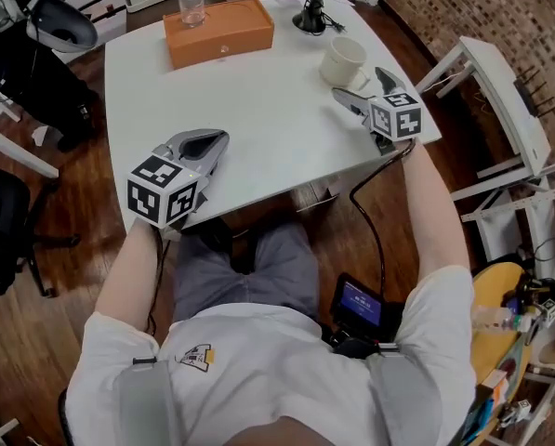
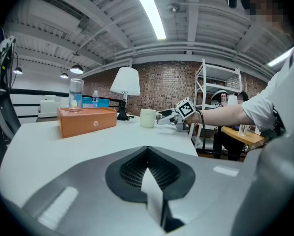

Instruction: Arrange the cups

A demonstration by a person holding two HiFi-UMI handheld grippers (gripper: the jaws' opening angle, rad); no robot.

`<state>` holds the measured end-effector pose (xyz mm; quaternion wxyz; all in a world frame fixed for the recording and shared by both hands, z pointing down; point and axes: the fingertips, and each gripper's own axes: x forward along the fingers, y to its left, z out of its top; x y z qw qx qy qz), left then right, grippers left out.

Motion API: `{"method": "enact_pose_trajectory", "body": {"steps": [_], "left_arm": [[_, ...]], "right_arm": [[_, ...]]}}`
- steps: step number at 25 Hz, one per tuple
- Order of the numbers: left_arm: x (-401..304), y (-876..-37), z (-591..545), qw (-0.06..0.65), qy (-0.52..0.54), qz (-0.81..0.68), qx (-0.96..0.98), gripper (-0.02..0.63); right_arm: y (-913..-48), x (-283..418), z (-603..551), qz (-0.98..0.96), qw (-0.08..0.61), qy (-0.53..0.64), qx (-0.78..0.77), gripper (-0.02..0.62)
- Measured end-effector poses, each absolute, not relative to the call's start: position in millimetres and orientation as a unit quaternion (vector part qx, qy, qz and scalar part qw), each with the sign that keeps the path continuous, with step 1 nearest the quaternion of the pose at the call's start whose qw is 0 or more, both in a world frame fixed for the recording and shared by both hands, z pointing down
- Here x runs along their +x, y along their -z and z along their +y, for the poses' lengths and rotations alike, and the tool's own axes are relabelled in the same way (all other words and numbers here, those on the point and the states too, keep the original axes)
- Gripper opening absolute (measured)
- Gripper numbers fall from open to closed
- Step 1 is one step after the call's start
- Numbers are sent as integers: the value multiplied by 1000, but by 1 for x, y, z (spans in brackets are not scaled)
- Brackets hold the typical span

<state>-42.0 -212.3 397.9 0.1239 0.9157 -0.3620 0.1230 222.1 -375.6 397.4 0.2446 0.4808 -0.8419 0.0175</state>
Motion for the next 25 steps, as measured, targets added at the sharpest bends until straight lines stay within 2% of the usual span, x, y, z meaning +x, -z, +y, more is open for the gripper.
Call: {"method": "enact_pose_trajectory", "body": {"steps": [2,11,14,16,18,22,25], "left_arm": [[-43,-398,-212,124,-124,-362,916,0],[-45,-396,-210,122,-122,-362,916,0],[-44,-397,-211,123,-122,-366,914,0],[-43,-397,-214,123,-121,-369,913,0],[-40,-395,-221,117,-114,-367,916,2],[-18,-389,-252,93,-99,-332,934,128],[22,-385,-296,68,-113,-293,947,174]], "right_arm": [[-404,221,-389,-841,254,-38,476,568],[-412,204,-423,-842,232,-82,481,560],[-411,203,-430,-832,237,-77,495,521],[-410,210,-433,-822,236,-77,513,433],[-409,212,-433,-821,233,-78,515,430],[-409,209,-433,-828,231,-79,505,426],[-410,206,-432,-839,228,-79,487,426]]}}
